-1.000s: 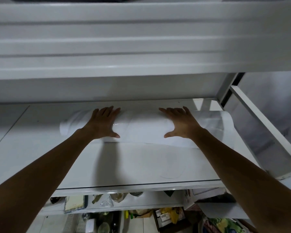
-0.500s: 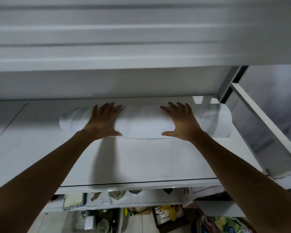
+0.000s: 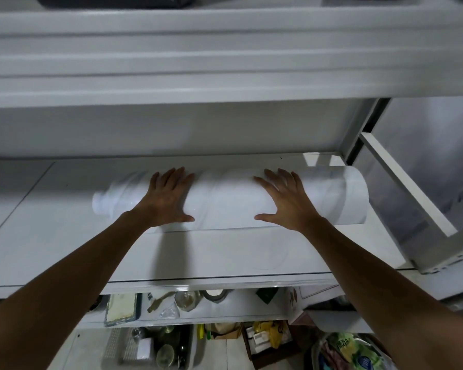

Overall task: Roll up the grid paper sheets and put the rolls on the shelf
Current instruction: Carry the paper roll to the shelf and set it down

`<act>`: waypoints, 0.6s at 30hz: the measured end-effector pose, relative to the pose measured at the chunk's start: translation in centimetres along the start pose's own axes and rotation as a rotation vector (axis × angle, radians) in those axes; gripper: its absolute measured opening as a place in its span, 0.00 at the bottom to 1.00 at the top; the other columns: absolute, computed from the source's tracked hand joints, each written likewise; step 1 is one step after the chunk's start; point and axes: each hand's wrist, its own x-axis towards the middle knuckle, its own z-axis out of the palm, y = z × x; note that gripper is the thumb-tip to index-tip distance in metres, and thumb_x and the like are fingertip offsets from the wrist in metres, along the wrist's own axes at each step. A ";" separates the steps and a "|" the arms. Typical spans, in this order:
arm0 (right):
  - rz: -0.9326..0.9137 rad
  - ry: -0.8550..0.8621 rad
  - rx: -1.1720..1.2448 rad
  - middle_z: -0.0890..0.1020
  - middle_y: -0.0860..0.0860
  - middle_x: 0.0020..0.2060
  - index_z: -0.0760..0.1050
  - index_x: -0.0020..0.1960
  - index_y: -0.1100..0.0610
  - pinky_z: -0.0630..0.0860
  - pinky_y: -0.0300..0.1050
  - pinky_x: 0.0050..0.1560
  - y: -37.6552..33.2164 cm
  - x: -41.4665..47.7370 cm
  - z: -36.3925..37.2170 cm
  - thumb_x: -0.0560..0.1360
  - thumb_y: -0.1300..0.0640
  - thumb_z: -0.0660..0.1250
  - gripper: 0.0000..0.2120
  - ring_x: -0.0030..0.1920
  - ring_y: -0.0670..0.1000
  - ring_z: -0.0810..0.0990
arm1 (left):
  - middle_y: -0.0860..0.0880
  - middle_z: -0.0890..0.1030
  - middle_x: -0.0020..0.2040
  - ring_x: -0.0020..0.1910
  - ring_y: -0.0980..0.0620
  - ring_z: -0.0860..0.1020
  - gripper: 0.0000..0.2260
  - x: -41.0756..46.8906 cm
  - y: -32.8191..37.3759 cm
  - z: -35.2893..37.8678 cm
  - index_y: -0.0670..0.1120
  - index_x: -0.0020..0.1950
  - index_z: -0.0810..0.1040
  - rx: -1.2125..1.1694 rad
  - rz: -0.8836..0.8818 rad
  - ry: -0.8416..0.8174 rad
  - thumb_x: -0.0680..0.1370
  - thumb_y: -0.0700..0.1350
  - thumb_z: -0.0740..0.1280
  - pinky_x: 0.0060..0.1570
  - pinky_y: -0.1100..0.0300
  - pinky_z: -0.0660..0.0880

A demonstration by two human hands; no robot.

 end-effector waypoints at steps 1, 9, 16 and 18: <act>0.001 -0.002 0.000 0.64 0.54 0.72 0.58 0.73 0.47 0.56 0.63 0.69 -0.1 -0.3 -0.1 0.64 0.29 0.65 0.44 0.70 0.62 0.61 | 0.44 0.52 0.75 0.73 0.43 0.49 0.52 -0.2 0.0 -0.1 0.50 0.75 0.49 -0.004 0.008 0.003 0.60 0.68 0.70 0.69 0.43 0.44; 0.002 0.030 0.006 0.64 0.56 0.72 0.60 0.73 0.50 0.56 0.63 0.68 -0.9 -1.3 -1.3 0.62 0.33 0.71 0.45 0.69 0.63 0.62 | 0.43 0.53 0.75 0.73 0.42 0.50 0.51 -2.0 0.6 -1.1 0.49 0.75 0.49 0.000 0.006 0.008 0.61 0.71 0.67 0.69 0.42 0.45; 0.003 0.065 0.011 0.67 0.56 0.70 0.63 0.71 0.52 0.59 0.62 0.68 -1.7 -2.1 -1.9 0.67 0.37 0.70 0.39 0.68 0.62 0.65 | 0.39 0.60 0.73 0.71 0.39 0.58 0.46 -4.0 1.0 -1.6 0.44 0.74 0.56 -0.013 0.031 0.052 0.64 0.65 0.70 0.67 0.40 0.53; 0.026 0.058 0.021 0.66 0.54 0.71 0.62 0.72 0.51 0.59 0.62 0.68 -1.8 -2.4 -2.0 0.69 0.37 0.67 0.36 0.68 0.62 0.65 | 0.40 0.58 0.74 0.72 0.40 0.57 0.43 -4.5 1.1 -1.7 0.44 0.74 0.54 -0.020 0.006 0.045 0.68 0.63 0.68 0.67 0.41 0.52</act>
